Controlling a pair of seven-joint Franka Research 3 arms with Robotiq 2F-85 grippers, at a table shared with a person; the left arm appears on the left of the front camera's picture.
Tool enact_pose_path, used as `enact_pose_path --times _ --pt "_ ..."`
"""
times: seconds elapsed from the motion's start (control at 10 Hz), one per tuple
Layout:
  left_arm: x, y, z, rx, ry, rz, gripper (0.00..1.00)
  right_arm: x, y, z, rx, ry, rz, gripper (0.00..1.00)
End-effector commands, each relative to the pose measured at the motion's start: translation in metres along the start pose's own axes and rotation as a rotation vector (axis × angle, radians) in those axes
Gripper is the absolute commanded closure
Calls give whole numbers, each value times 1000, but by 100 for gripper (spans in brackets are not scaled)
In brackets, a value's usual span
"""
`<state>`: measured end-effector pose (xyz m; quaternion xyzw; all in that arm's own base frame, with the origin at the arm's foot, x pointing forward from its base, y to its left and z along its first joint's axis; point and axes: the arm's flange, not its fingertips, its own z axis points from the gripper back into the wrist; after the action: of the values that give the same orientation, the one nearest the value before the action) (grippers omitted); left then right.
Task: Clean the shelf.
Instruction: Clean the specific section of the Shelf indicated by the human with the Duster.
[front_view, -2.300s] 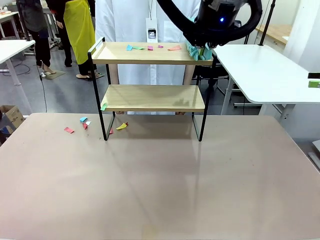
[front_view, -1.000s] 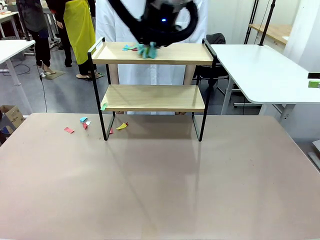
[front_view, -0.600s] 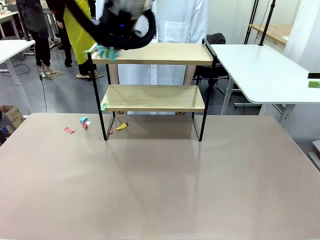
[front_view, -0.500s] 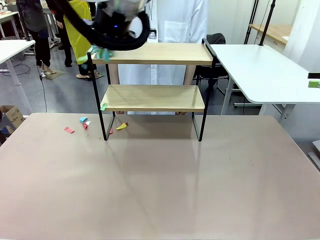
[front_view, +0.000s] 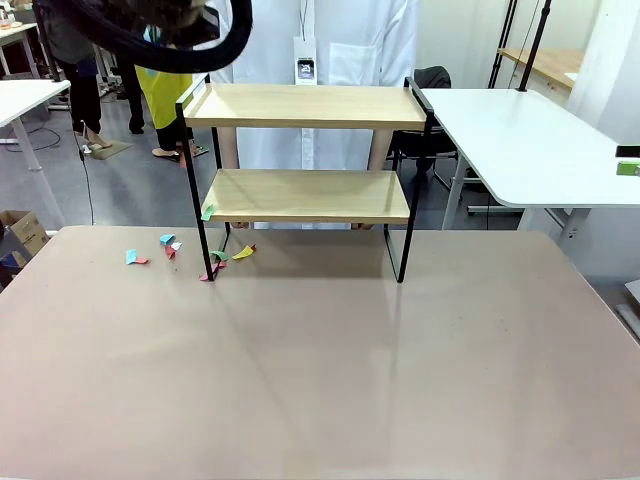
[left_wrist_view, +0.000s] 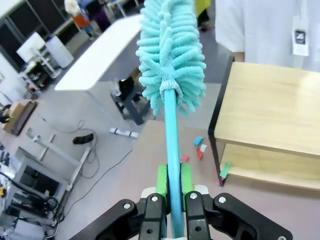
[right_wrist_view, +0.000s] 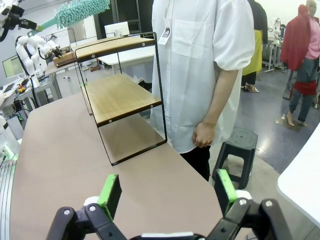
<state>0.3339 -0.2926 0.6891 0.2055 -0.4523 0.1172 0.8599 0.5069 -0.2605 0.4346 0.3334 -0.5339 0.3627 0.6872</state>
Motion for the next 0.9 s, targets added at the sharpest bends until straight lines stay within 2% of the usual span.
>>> enact_pose_path --times 0.0,0.1,0.3,0.4,0.6,0.8 --pt "-9 9 -11 -142 15 9 87 3 1 -1 1 2 6 0" --pt "0 0 0 0 0 0 87 3 1 -1 1 2 6 0" --pt "0 0 0 0 0 0 87 3 1 -1 1 2 6 0" --pt "-3 -1 1 -42 -1 11 87 3 1 -1 1 2 6 0" --pt "-2 26 1 -293 -30 1 87 3 1 -1 1 2 6 0" --pt "-10 66 -16 -541 24 -51 87 3 1 -1 1 2 6 0"
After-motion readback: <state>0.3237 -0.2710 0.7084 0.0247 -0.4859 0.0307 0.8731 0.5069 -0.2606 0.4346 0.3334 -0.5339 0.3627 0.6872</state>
